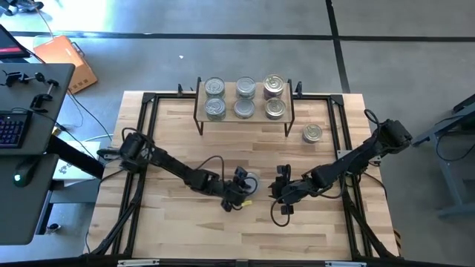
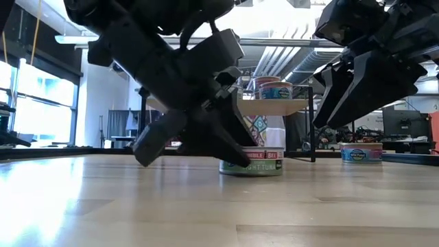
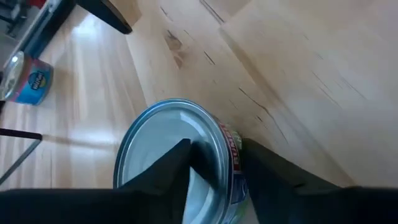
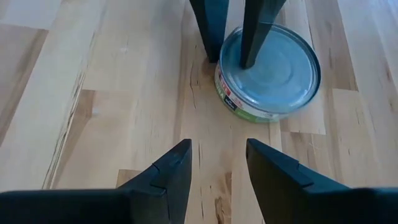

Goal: Stack canned seafood by type on shelf
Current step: Stack the light green tuna can on top of the bottom light green tuna can on the shelf

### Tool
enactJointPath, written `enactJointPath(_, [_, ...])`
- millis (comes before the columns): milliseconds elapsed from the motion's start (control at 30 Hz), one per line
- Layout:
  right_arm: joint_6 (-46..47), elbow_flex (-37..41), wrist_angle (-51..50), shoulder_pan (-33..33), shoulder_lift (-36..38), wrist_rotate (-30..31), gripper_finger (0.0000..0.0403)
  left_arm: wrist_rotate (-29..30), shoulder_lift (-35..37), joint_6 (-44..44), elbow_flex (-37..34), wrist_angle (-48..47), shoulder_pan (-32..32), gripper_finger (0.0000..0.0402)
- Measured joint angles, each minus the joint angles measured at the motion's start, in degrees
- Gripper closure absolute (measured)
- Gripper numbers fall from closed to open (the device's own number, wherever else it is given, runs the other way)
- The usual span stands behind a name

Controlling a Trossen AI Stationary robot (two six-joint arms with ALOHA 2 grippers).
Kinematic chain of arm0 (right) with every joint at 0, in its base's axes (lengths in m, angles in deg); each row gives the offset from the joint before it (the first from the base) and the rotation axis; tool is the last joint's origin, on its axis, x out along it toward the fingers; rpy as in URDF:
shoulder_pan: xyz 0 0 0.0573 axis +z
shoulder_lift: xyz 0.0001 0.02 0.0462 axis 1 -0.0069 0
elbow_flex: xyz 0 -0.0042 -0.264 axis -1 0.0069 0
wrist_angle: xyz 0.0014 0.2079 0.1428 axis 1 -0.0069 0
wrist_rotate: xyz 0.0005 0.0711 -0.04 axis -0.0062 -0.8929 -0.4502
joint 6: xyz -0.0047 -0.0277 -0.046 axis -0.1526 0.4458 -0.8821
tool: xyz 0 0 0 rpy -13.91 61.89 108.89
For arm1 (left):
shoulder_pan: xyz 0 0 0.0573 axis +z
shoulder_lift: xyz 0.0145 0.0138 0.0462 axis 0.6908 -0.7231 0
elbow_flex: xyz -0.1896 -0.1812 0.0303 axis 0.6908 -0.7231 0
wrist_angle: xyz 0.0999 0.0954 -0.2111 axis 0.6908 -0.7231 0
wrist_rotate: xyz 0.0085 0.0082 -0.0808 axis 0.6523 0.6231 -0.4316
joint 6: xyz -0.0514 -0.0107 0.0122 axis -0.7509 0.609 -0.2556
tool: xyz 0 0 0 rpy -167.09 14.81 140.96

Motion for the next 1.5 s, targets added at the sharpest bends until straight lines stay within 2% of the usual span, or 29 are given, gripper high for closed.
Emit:
enactJointPath(233, [-0.11, 0.0, 0.07, 0.01, 0.0, 0.07, 0.0256, 1.54, -2.43, -0.01, 0.18, 1.4, -0.04, 0.0373])
enactJointPath(333, [-0.11, 0.0, 0.0, 0.01, 0.0, 0.13, 0.0256, 2.32, -2.85, -0.03, 0.2, 1.91, -0.06, 0.0394])
enactJointPath(700, [-0.11, 0.0, -0.02, 0.01, 0.0, 0.11, 0.0256, 9.64, -3.18, 4.41, -0.21, 6.38, -3.15, 0.0401])
enactJointPath(1500, [-0.31, 0.0, -0.09, -0.01, 0.0, 0.22, 0.0256, 13.26, 1.31, 6.01, -0.38, 5.53, -5.31, 0.0401])
